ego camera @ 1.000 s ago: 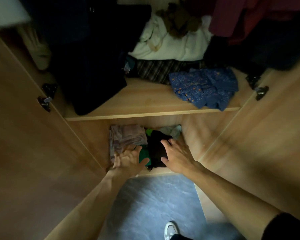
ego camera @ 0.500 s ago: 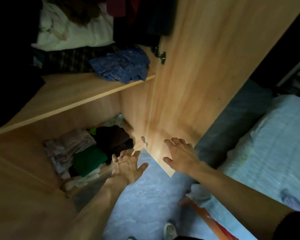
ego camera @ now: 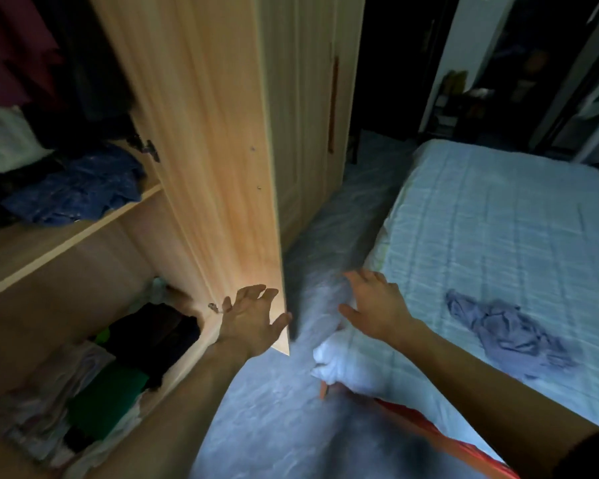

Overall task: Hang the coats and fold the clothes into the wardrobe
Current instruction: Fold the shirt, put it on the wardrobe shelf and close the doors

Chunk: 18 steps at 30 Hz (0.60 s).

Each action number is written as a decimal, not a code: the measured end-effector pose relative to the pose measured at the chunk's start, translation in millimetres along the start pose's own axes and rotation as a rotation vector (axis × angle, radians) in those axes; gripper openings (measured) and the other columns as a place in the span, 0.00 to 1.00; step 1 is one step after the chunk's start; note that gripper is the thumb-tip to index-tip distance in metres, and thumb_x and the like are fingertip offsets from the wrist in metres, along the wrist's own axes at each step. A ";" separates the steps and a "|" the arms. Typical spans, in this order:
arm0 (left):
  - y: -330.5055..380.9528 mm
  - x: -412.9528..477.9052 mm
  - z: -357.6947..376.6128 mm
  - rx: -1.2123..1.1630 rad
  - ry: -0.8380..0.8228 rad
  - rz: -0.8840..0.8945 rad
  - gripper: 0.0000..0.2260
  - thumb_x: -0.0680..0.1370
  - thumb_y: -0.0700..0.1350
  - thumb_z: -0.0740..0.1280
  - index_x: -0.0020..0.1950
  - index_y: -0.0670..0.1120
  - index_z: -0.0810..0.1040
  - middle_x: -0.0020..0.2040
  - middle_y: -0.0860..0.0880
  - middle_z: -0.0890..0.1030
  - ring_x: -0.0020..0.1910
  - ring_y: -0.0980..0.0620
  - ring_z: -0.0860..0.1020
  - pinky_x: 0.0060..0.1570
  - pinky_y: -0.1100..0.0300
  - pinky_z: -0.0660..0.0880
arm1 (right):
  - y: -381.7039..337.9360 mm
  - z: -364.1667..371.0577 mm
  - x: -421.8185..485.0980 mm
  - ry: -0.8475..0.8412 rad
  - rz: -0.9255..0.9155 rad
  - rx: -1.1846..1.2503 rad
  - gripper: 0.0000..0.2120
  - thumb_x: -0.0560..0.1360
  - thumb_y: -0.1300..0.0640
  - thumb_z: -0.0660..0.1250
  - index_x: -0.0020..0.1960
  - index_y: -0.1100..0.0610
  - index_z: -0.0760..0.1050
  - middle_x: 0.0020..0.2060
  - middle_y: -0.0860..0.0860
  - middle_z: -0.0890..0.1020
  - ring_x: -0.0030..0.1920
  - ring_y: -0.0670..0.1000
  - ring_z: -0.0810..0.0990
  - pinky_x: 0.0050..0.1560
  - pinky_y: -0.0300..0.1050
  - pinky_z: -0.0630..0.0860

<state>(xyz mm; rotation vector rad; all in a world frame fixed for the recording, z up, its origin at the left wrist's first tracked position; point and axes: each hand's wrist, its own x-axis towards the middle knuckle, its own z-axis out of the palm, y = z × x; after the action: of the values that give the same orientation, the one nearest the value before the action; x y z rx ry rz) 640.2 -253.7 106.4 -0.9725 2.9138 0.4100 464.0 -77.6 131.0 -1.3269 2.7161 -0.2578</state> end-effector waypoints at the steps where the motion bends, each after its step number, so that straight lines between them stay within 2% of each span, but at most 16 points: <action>1: 21.2 2.5 0.6 0.009 -0.002 0.021 0.27 0.79 0.65 0.57 0.76 0.56 0.63 0.77 0.52 0.63 0.77 0.49 0.58 0.74 0.42 0.56 | 21.5 -7.1 -8.4 0.015 0.018 0.007 0.30 0.77 0.40 0.63 0.75 0.49 0.60 0.71 0.52 0.68 0.70 0.56 0.67 0.65 0.55 0.68; 5: 115.2 13.4 9.2 0.067 -0.009 0.153 0.29 0.79 0.66 0.56 0.76 0.54 0.64 0.77 0.50 0.64 0.75 0.47 0.61 0.74 0.43 0.58 | 111.5 -29.5 -45.1 0.048 0.096 0.056 0.32 0.77 0.39 0.62 0.77 0.49 0.58 0.73 0.52 0.66 0.72 0.56 0.65 0.67 0.54 0.67; 10: 221.8 20.2 39.3 0.060 -0.025 0.269 0.28 0.78 0.66 0.59 0.74 0.52 0.67 0.73 0.49 0.70 0.71 0.46 0.66 0.68 0.47 0.67 | 222.0 -35.1 -109.3 0.059 0.238 0.110 0.32 0.77 0.41 0.63 0.76 0.52 0.60 0.72 0.53 0.68 0.70 0.56 0.67 0.67 0.51 0.68; 15: 311.7 8.5 79.4 0.060 -0.114 0.388 0.28 0.79 0.65 0.60 0.75 0.54 0.67 0.75 0.53 0.68 0.74 0.50 0.63 0.71 0.48 0.63 | 303.9 -32.6 -173.2 0.065 0.405 0.154 0.31 0.76 0.42 0.66 0.74 0.53 0.64 0.69 0.54 0.72 0.68 0.57 0.70 0.63 0.52 0.72; 18: 354.4 16.6 91.1 0.087 -0.139 0.473 0.27 0.79 0.64 0.61 0.75 0.53 0.67 0.74 0.53 0.68 0.74 0.50 0.64 0.71 0.50 0.63 | 336.5 -30.5 -199.3 0.071 0.506 0.198 0.32 0.76 0.41 0.66 0.75 0.53 0.63 0.70 0.54 0.71 0.69 0.57 0.69 0.64 0.52 0.70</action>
<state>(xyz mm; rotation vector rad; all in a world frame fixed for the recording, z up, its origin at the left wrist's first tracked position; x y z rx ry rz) 411.9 32.7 99.9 -0.2223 2.9781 0.3437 321.2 286.4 98.4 -0.5639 2.8740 -0.5102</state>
